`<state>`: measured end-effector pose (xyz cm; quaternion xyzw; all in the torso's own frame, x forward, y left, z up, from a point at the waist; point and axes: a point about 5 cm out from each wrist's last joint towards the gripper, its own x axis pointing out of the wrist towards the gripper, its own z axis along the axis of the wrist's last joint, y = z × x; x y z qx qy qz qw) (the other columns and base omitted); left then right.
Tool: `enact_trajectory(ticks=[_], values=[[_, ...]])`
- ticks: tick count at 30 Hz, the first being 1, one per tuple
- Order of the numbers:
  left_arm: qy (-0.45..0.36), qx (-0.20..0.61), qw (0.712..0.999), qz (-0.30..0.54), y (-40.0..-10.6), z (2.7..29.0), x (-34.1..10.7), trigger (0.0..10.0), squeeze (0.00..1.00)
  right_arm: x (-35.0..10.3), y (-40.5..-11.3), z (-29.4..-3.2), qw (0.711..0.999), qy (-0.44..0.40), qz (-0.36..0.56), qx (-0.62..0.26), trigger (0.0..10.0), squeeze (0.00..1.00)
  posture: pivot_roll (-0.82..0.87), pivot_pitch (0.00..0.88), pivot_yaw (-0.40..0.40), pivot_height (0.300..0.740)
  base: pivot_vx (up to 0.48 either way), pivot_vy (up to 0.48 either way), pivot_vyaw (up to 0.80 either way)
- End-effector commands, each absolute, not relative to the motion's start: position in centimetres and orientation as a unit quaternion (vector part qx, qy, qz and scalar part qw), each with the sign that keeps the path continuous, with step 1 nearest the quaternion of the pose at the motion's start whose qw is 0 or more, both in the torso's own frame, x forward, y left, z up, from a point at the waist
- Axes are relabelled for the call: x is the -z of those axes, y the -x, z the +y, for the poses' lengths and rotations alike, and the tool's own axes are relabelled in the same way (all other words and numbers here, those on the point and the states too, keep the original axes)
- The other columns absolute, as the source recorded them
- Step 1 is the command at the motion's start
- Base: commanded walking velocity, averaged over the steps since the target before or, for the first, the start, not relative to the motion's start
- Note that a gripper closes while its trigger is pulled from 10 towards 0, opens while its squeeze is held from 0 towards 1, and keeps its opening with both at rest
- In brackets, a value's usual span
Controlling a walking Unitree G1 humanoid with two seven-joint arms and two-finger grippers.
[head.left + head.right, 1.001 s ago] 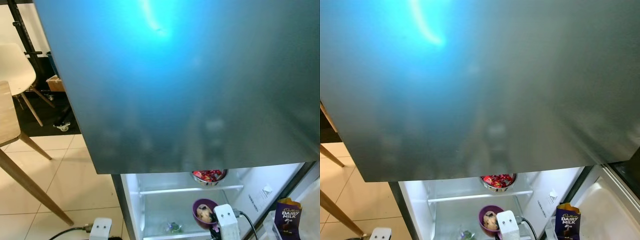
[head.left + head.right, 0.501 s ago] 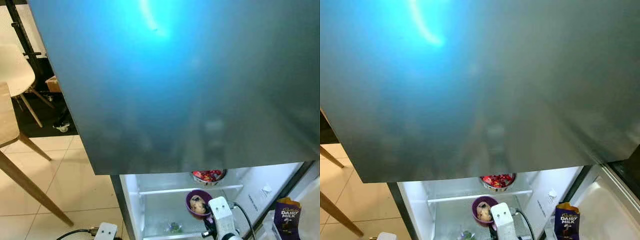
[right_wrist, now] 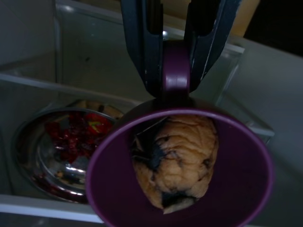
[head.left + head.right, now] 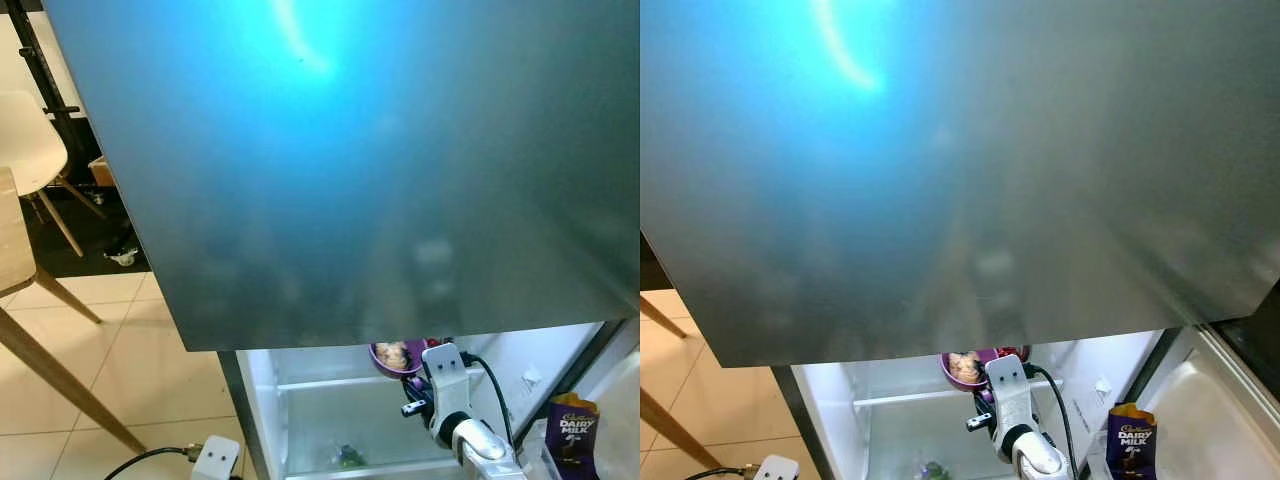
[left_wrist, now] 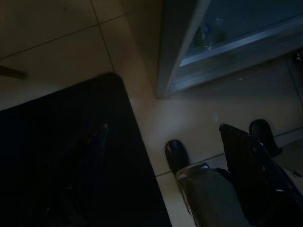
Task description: Restocking fridge
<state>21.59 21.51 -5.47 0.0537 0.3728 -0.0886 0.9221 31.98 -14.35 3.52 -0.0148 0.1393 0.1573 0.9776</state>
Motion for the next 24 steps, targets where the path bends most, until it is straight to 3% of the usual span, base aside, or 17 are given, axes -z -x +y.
enact_trajectory(ticks=[1, 24], values=[[-0.062, 0.082, 0.920, 0.378, -21.0, 22.3, 5.6, 10.0, 0.00, -5.4, -33.3, -14.7, 0.984, 0.000, 0.101, -0.144, 10.0, 0.00, -0.04, 0.094, 0.009, 0.691, 0.000, 0.000, 0.00], [-0.064, 0.127, 0.931, 0.336, -21.8, 20.7, 5.0, 10.0, 0.00, -8.5, -34.8, -14.4, 0.970, 0.032, 0.074, -0.231, 10.0, 0.00, -0.06, 0.106, -0.030, 0.657, 0.000, 0.000, 0.00]])
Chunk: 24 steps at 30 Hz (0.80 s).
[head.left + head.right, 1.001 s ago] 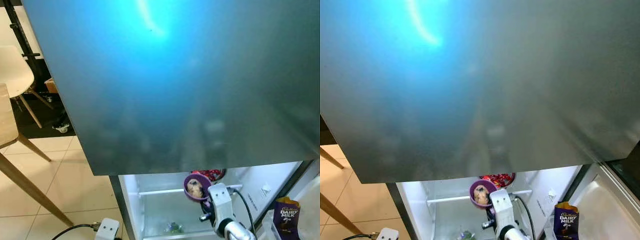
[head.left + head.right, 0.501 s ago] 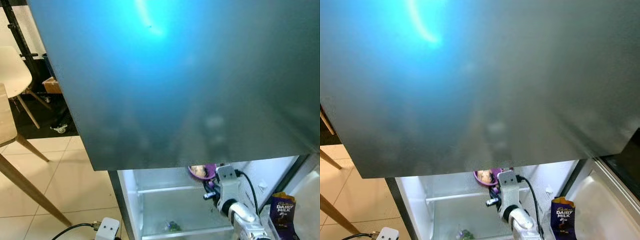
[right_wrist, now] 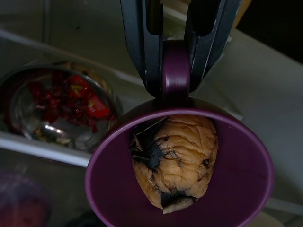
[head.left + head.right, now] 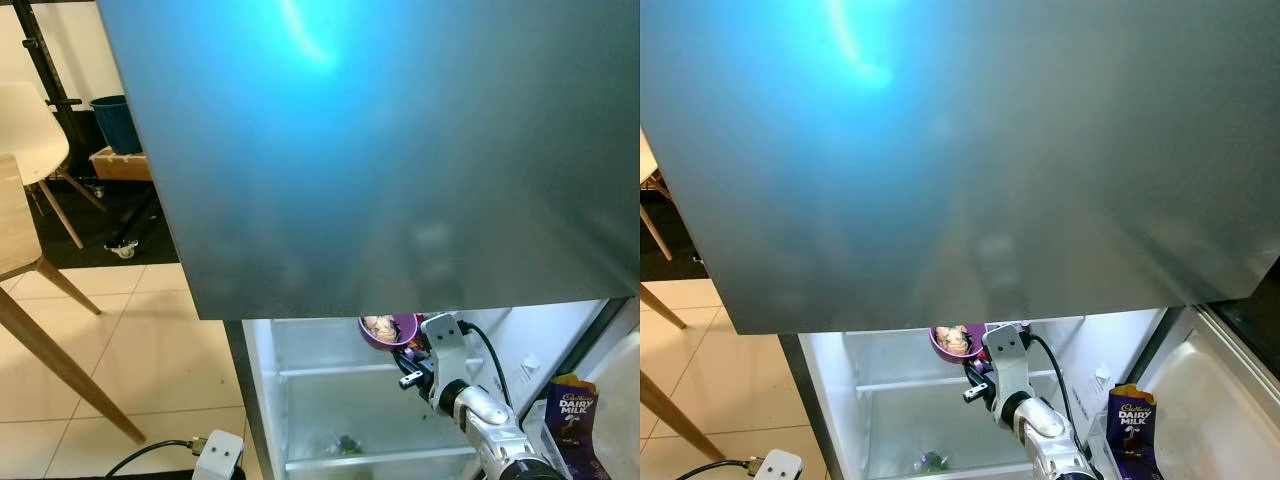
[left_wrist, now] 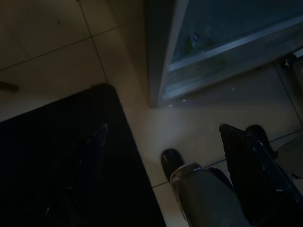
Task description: Restocking fridge
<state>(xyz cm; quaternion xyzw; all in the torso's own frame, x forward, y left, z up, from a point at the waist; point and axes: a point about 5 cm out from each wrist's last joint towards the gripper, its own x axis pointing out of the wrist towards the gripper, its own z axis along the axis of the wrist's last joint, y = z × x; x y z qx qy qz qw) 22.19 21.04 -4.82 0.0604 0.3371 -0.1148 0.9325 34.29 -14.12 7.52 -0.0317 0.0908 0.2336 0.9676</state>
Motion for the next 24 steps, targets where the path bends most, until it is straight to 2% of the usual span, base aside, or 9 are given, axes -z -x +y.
enact_trajectory(ticks=[1, 5, 24], values=[[-0.066, 0.129, 0.932, 0.333, -21.9, 20.6, 4.9, 10.0, 0.00, -8.9, -35.0, -14.4, 0.971, 0.030, 0.068, -0.228, 10.0, 0.00, -0.06, 0.107, -0.032, 0.652, 0.000, 0.000, 0.00], [-0.071, 0.143, 0.934, 0.320, -22.3, 20.2, 4.6, 10.0, 0.00, -10.0, -35.6, -14.3, 0.971, 0.026, 0.054, -0.232, 10.0, 0.00, -0.06, 0.106, -0.035, 0.633, 0.000, 0.000, 0.00], [-0.073, 0.157, 0.937, 0.303, -22.9, 19.6, 4.1, 10.0, 0.00, -13.8, -37.3, -14.4, 0.974, 0.033, 0.015, -0.226, 10.0, 0.00, -0.07, 0.122, -0.037, 0.629, 0.000, 0.000, 0.00]])
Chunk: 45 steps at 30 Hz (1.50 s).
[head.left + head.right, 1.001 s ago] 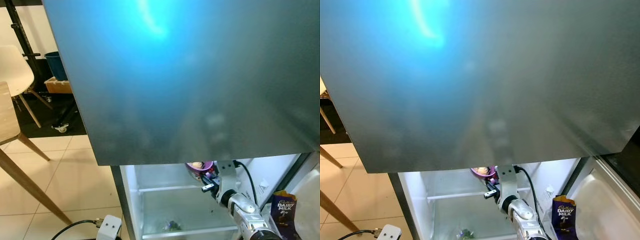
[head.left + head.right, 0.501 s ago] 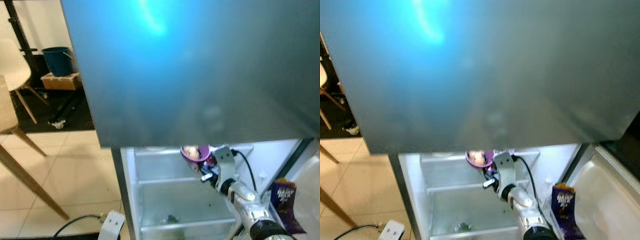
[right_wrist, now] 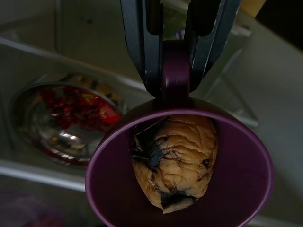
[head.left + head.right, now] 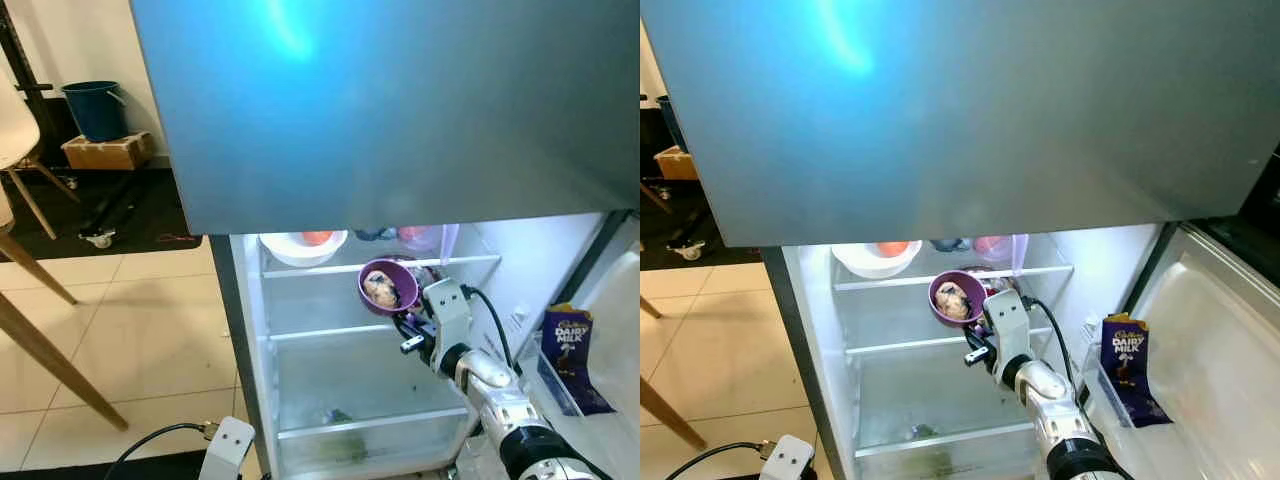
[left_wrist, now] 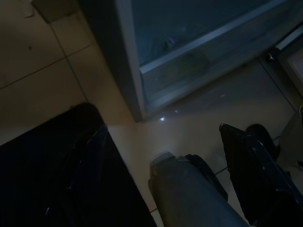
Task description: Restocking fridge
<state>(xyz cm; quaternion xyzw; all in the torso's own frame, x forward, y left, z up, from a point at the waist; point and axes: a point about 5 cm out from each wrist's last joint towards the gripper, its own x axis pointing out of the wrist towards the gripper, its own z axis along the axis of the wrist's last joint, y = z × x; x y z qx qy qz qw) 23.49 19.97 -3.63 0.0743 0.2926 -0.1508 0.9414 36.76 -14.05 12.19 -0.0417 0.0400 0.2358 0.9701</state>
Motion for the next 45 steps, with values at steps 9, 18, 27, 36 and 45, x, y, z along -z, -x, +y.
enact_trajectory(ticks=[9, 18, 27, 36, 45], values=[[-0.071, 0.159, 0.938, 0.301, -22.8, 19.4, 4.1, 10.0, 0.00, -16.8, -38.5, -14.2, 0.972, 0.034, -0.019, -0.233, 10.0, 0.00, -0.07, 0.130, -0.042, 0.629, 0.000, 0.000, 0.00], [-0.070, 0.159, 0.938, 0.301, -22.7, 19.4, 4.1, 10.0, 0.00, -19.4, -39.5, -13.7, 0.971, 0.028, -0.042, -0.235, 10.0, 0.00, -0.06, 0.134, -0.046, 0.629, 0.000, 0.000, 0.00], [-0.069, 0.158, 0.937, 0.303, -22.6, 19.5, 4.1, 10.0, 0.00, -19.4, -40.3, -13.6, 0.972, 0.061, 0.002, -0.228, 10.0, 0.00, -0.06, 0.146, -0.056, 0.629, 0.000, 0.000, 0.00], [-0.071, 0.155, 0.937, 0.304, -22.4, 19.7, 4.1, 10.0, 0.00, -20.1, -41.1, -13.7, 0.978, 0.058, 0.020, -0.201, 10.0, 0.00, -0.06, 0.165, -0.057, 0.629, 0.000, 0.000, 0.00], [-0.072, 0.158, 0.935, 0.308, -22.0, 19.8, 4.3, 10.0, 0.00, -21.5, -41.6, -13.7, 0.982, 0.057, 0.014, -0.182, 10.0, 0.00, -0.05, 0.190, -0.061, 0.610, 0.000, 0.000, 0.00]])
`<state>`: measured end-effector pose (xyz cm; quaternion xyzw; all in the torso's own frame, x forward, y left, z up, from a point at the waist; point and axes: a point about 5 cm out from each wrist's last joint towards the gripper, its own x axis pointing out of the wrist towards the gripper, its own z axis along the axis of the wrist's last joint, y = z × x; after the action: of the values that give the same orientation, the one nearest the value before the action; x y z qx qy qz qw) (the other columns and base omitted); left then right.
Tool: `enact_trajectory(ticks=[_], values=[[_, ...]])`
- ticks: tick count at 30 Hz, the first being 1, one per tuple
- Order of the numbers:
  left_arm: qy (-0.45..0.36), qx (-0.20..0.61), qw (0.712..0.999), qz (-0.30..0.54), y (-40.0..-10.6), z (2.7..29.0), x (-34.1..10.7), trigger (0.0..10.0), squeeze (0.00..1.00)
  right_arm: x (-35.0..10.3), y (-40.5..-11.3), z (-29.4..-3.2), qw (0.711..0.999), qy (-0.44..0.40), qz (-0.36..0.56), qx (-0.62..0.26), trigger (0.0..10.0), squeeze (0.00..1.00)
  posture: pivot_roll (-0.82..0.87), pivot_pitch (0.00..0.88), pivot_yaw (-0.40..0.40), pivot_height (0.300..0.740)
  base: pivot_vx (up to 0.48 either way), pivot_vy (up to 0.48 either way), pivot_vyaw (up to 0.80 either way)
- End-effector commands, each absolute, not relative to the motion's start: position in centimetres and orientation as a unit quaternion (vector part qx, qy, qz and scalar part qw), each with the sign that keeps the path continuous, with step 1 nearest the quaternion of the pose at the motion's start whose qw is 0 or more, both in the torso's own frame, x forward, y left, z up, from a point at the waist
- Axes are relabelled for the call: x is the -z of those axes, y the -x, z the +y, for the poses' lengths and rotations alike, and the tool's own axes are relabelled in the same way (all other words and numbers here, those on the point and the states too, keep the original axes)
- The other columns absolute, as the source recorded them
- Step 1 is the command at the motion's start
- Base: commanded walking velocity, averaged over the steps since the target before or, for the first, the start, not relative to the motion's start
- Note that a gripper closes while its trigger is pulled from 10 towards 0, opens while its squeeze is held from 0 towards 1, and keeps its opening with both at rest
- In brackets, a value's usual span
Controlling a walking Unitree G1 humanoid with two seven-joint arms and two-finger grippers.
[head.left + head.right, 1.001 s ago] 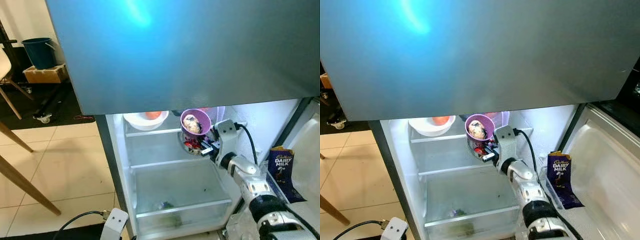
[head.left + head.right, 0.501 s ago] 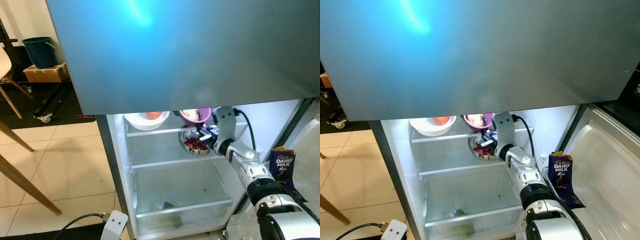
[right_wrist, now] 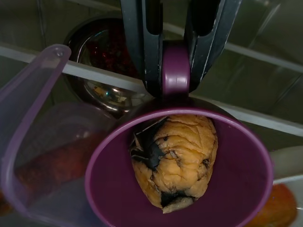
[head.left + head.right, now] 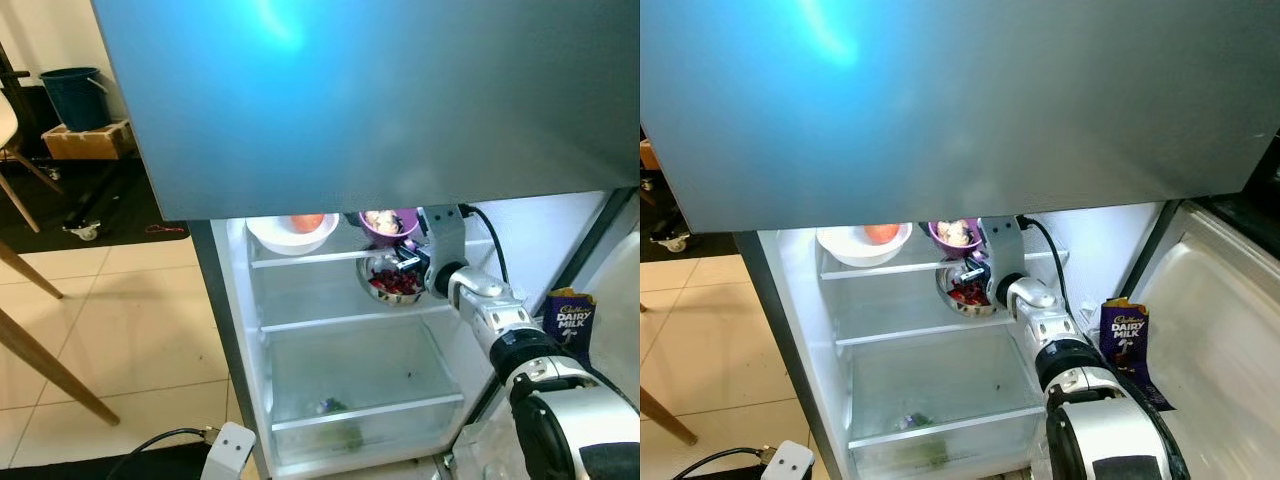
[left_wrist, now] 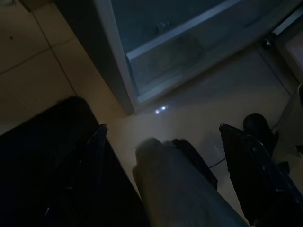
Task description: Restocking fridge
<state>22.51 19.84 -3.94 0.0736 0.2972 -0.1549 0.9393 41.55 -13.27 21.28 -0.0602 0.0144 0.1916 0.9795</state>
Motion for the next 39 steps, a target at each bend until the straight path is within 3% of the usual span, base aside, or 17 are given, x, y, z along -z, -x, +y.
enact_trajectory(ticks=[1, 19, 34, 35, 36, 38, 39], values=[[-0.072, 0.158, 0.935, 0.309, -21.9, 19.8, 4.3, 10.0, 0.00, -21.5, -41.7, -13.7, 0.982, 0.060, 0.015, -0.180, 10.0, 0.00, -0.05, 0.190, -0.061, 0.610, 0.000, 0.000, 0.00], [-0.070, 0.151, 0.933, 0.319, -21.0, 20.2, 4.8, 10.0, 0.00, -23.5, -42.3, -15.2, 0.989, 0.074, 0.017, -0.125, 10.0, 0.00, -0.04, 0.213, -0.077, 0.610, 0.000, 0.000, 0.00], [-0.072, 0.149, 0.931, 0.325, -20.8, 20.4, 5.0, 10.0, 0.00, -23.4, -42.3, -14.3, 0.983, 0.073, 0.027, -0.164, 10.0, 0.00, -0.04, 0.200, -0.074, 0.610, 0.000, 0.000, 0.00], [-0.072, 0.149, 0.931, 0.326, -20.8, 20.4, 5.1, 10.0, 0.00, -23.4, -42.3, -14.3, 0.983, 0.069, 0.028, -0.165, 10.0, 0.10, -0.05, 0.199, -0.073, 0.610, 0.000, 0.000, 0.00], [-0.073, 0.148, 0.930, 0.327, -20.8, 20.4, 5.1, 10.0, 0.00, -23.4, -42.3, -14.4, 0.984, 0.067, 0.027, -0.165, 10.0, 0.48, -0.05, 0.198, -0.072, 0.610, 0.000, 0.000, 0.00], [-0.073, 0.148, 0.930, 0.327, -20.8, 20.4, 5.1, 10.0, 0.00, -23.5, -42.3, -14.4, 0.984, 0.066, 0.027, -0.165, 10.0, 0.48, -0.05, 0.198, -0.072, 0.610, 0.000, 0.000, 0.00], [-0.073, 0.148, 0.930, 0.328, -20.8, 20.4, 5.1, 10.0, 0.00, -23.5, -42.3, -14.4, 0.984, 0.064, 0.027, -0.165, 10.0, 0.94, -0.05, 0.197, -0.072, 0.610, 0.000, 0.000, 0.00]])
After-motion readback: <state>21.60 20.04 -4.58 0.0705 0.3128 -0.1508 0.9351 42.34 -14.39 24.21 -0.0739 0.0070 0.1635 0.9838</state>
